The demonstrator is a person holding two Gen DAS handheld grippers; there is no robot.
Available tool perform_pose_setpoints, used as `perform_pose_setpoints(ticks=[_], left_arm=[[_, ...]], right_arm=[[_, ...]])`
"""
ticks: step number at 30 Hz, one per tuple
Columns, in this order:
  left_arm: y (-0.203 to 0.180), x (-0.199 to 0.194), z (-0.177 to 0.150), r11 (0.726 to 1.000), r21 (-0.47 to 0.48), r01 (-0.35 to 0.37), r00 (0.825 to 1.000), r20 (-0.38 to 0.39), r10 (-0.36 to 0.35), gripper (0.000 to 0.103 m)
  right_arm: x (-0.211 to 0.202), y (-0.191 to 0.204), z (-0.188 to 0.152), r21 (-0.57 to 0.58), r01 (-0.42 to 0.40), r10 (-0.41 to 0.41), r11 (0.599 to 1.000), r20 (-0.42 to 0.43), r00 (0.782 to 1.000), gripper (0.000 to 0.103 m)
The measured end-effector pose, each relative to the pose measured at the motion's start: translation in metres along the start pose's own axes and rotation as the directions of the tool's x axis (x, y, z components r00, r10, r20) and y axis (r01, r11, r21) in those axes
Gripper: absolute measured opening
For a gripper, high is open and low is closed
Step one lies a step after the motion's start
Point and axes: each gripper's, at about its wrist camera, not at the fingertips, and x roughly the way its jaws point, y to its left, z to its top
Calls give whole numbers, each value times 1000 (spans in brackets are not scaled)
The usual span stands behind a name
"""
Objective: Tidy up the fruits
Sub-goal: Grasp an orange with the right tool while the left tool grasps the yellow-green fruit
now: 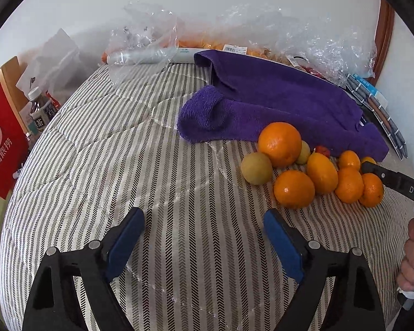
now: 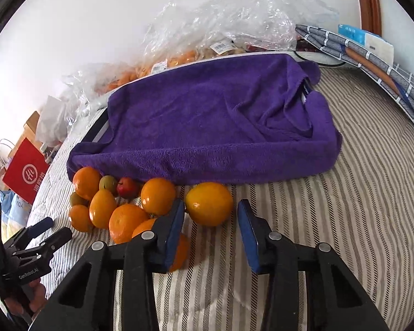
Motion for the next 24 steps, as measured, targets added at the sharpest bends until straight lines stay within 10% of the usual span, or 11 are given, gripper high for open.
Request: perform_pose_setpoints(ticks=[24], left_arm=[[-40,24,28,990,135,51,999,2,-52,58]], right_arm=[[-15,-14,-17,-90,112,-110,990,28,994,36]])
